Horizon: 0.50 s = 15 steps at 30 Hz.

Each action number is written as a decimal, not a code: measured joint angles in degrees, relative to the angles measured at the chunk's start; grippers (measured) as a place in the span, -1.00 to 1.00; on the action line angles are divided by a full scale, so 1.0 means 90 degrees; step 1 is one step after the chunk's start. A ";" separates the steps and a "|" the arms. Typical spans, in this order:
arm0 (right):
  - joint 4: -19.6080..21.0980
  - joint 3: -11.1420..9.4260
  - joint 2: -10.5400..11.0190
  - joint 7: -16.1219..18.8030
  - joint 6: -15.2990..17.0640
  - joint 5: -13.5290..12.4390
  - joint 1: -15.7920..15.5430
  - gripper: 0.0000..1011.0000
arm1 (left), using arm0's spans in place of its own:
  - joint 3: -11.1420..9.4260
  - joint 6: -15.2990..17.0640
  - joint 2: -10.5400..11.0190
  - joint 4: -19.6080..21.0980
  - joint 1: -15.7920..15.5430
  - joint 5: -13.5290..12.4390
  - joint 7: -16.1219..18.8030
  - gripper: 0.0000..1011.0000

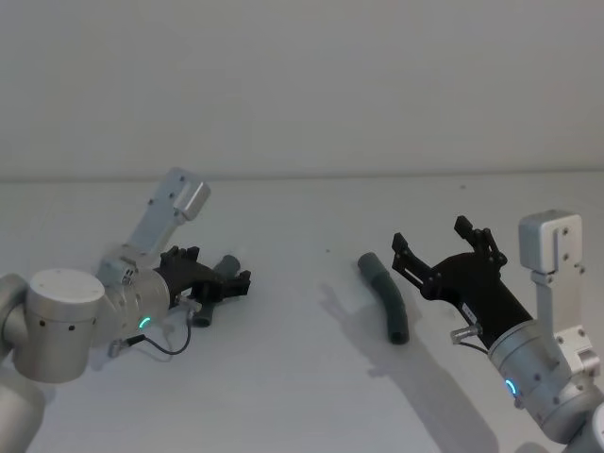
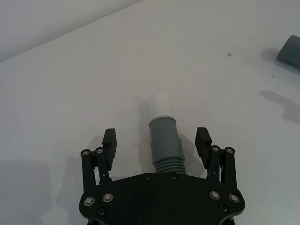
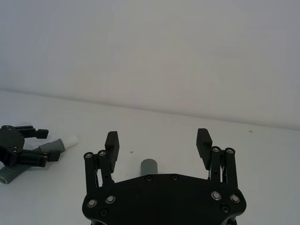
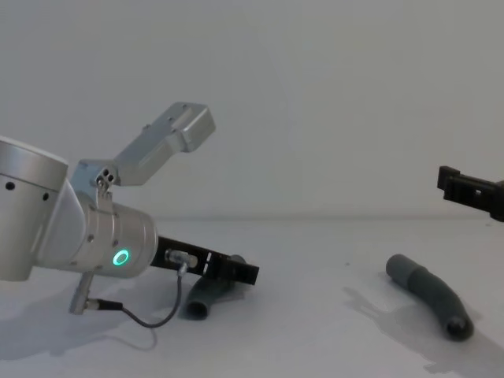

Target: Use both hands to pick up one end of the pipe from the table, align the ends, and insert them.

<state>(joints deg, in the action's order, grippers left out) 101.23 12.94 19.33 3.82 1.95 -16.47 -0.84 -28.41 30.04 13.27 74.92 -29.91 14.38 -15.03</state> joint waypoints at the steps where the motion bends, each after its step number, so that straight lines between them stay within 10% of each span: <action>1: 0.0000 0.0000 0.0000 0.0000 0.0000 0.0000 0.0000 0.98 | -0.0002 0.0008 0.0000 0.0000 0.0000 -0.0009 -0.0009 0.98; 15: 0.0000 0.0000 0.0000 0.0000 0.0000 0.0000 0.0000 0.98 | -0.0013 0.0044 0.0003 0.0012 0.0001 -0.0066 -0.0074 0.98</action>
<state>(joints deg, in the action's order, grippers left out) 101.23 12.94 19.34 3.83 1.95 -16.47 -0.84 -28.52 30.43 13.30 75.03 -29.90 13.78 -15.70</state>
